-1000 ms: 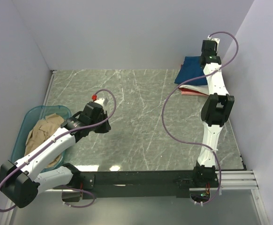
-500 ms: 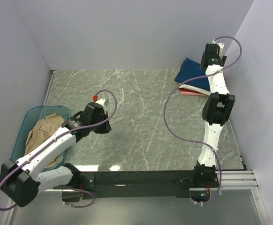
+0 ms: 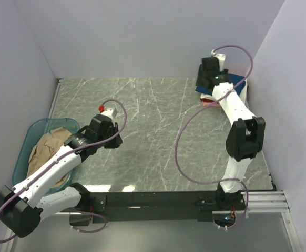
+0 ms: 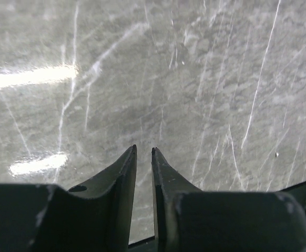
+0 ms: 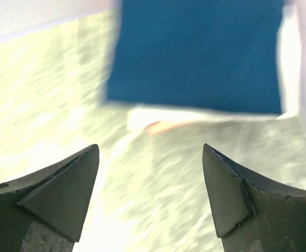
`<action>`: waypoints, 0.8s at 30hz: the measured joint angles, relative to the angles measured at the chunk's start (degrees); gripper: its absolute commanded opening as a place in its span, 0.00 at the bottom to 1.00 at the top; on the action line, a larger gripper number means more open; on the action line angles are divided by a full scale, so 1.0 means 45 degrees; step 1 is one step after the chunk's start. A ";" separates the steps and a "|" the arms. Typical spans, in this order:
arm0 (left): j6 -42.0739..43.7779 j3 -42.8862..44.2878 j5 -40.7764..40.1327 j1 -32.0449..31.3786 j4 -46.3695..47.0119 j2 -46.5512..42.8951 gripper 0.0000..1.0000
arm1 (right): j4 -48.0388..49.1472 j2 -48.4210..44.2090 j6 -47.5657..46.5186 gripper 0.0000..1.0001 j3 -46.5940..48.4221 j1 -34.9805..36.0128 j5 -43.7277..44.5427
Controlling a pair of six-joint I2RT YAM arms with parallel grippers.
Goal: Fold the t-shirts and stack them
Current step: Put the neatly folded tshirt into the corner of the board with the right arm
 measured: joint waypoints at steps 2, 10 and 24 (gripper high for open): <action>0.0000 0.0000 -0.0180 0.0039 0.0000 -0.0151 0.24 | 0.0432 -0.1277 0.0398 0.86 -0.1579 0.0874 -0.0146; -0.0005 0.0000 -0.0583 0.0141 -0.0019 -0.0243 0.24 | 0.1302 -0.6120 0.1962 0.87 -0.6844 0.3502 -0.0661; -0.0058 0.0000 -0.1258 0.0403 -0.0107 -0.0942 0.26 | 0.1632 -1.2915 0.3803 0.91 -1.2866 0.4367 -0.3347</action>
